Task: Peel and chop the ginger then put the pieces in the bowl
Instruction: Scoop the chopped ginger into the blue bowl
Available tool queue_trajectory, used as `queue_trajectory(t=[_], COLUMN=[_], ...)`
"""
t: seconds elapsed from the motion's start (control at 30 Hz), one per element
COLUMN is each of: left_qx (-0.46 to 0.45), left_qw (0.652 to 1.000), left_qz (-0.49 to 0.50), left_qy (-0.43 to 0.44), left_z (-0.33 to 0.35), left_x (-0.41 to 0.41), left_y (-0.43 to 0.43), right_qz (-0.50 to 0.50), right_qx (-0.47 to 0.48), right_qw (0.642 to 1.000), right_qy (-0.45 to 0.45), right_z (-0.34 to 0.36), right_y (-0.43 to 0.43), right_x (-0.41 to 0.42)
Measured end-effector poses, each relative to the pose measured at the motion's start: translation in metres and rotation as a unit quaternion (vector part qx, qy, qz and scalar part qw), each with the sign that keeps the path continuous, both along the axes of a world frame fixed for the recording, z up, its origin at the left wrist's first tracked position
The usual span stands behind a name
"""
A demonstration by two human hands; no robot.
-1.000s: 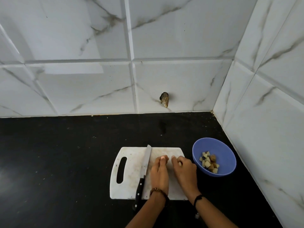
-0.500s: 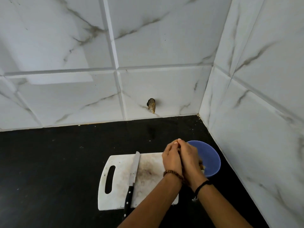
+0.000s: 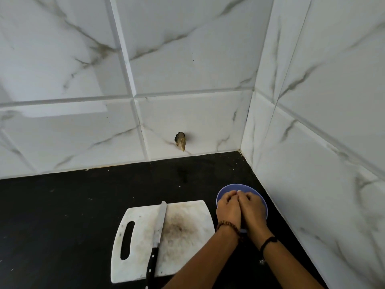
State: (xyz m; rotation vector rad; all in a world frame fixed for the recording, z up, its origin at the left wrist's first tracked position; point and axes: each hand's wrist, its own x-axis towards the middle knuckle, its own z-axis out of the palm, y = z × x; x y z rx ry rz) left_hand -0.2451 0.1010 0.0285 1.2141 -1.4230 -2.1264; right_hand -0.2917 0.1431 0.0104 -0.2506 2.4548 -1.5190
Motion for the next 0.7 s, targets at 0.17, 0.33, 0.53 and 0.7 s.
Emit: queue_trajectory(t=[0.17, 0.33, 0.53, 0.7], left_qx=[-0.036, -0.106, -0.191, -0.261], left_qw=[0.999, 0.994, 0.981, 0.965], left_qz=[-0.001, 0.004, 0.002, 0.031], left_qy=[0.009, 0.03, 0.017, -0.012], left_z=[0.005, 0.015, 0.016, 0.013], left_x=[0.007, 0.023, 0.047, 0.078], left_y=[-0.005, -0.02, -0.044, -0.071], right_qz=[0.005, 0.016, 0.064, 0.109], right_qx=[0.011, 0.034, 0.073, 0.084], right_qw=[1.0, 0.998, 0.992, 0.986], right_qy=[0.004, 0.047, 0.083, 0.098], right_z=[0.008, 0.014, 0.031, 0.03], right_y=[-0.006, -0.018, -0.034, -0.061], right_x=[0.003, 0.014, 0.037, 0.065])
